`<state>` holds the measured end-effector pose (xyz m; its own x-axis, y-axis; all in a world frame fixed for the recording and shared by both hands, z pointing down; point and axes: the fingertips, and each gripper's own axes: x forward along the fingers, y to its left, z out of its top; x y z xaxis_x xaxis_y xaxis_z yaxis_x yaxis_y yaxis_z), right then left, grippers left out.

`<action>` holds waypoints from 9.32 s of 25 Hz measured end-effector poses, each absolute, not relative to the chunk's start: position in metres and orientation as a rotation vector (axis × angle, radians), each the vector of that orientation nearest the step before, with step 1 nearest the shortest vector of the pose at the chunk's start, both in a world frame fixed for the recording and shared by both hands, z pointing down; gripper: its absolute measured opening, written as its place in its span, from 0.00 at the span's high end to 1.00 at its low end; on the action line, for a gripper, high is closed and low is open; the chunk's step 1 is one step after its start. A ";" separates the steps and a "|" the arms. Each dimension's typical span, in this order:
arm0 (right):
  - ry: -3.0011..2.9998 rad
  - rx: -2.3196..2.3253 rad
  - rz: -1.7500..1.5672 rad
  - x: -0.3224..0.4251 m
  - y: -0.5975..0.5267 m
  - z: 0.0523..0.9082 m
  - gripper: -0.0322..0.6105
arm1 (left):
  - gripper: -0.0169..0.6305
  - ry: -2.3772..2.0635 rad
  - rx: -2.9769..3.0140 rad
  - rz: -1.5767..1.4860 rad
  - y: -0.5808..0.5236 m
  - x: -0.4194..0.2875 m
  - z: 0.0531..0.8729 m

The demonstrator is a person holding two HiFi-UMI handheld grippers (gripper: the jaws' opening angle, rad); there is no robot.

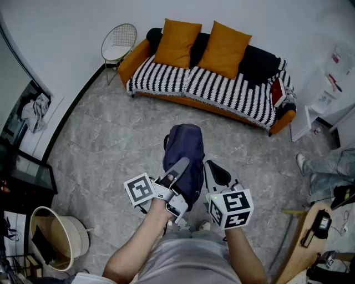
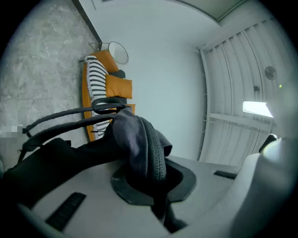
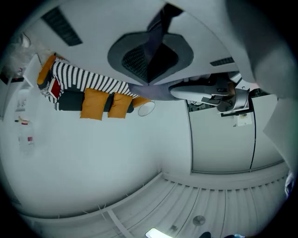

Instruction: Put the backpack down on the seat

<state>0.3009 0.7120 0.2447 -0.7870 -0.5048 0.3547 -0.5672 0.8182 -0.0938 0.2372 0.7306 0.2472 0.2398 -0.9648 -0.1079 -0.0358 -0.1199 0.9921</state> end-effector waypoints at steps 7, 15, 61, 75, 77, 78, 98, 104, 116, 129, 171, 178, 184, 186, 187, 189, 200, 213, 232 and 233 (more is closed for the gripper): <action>-2.686 0.852 0.278 0.304 0.714 0.241 0.95 | 0.96 -0.995 1.448 -1.070 0.735 0.242 0.246; -2.695 0.889 0.277 0.304 0.711 0.240 0.95 | 0.96 -1.002 1.455 -1.072 0.733 0.235 0.245; -2.742 0.657 0.368 0.223 0.441 0.267 0.95 | 0.96 -1.154 1.365 -1.125 0.467 0.148 0.262; -2.702 0.705 0.379 0.157 0.377 0.283 0.95 | 0.96 -1.118 1.331 -1.112 0.402 0.075 0.289; -2.692 0.715 0.388 0.143 0.363 0.288 0.95 | 0.96 -1.108 1.333 -1.100 0.388 0.062 0.295; -2.688 0.722 0.392 0.136 0.356 0.291 0.95 | 0.96 -1.103 1.334 -1.092 0.380 0.055 0.298; -2.548 0.970 0.473 0.009 0.219 0.308 0.95 | 0.96 -0.922 1.371 -0.951 0.229 -0.075 0.324; -2.537 1.010 0.469 -0.005 0.190 0.312 0.95 | 0.96 -0.884 1.376 -0.935 0.194 -0.088 0.333; -2.511 1.005 0.495 0.003 0.116 0.358 0.95 | 0.96 -0.888 1.359 -0.946 0.107 -0.088 0.385; -2.475 0.936 0.557 0.020 0.006 0.414 0.95 | 0.96 -0.903 1.355 -0.916 0.003 -0.074 0.439; -2.329 1.370 0.770 -0.015 -0.165 0.454 0.95 | 0.96 -0.283 1.842 -0.182 -0.172 -0.062 0.451; -2.298 1.442 0.782 -0.011 -0.178 0.454 0.95 | 0.96 -0.150 1.941 -0.017 -0.186 -0.054 0.458; -2.269 1.469 0.800 -0.008 -0.181 0.463 0.95 | 0.96 -0.143 1.932 0.123 -0.188 -0.063 0.501; -2.265 1.469 0.806 -0.008 -0.182 0.467 0.95 | 0.96 -0.130 1.924 0.110 -0.190 -0.067 0.505; -2.262 1.466 0.807 -0.009 -0.182 0.469 0.95 | 0.96 -0.127 1.926 0.099 -0.192 -0.069 0.505; -2.259 1.455 0.808 -0.010 -0.182 0.473 0.95 | 0.96 -0.126 1.933 0.100 -0.195 -0.070 0.508; -2.277 1.349 0.806 -0.050 -0.186 0.491 0.95 | 0.96 -0.179 1.953 0.087 -0.216 -0.099 0.525; -2.295 1.261 0.791 -0.080 -0.188 0.499 0.95 | 0.90 -0.338 1.985 0.197 -0.226 -0.124 0.556; -2.338 1.144 0.741 -0.114 -0.189 0.472 0.95 | 0.55 -0.852 1.963 0.491 -0.242 -0.195 0.580; -2.342 1.139 0.738 -0.115 -0.189 0.470 0.95 | 0.55 -0.883 1.957 0.497 -0.242 -0.199 0.579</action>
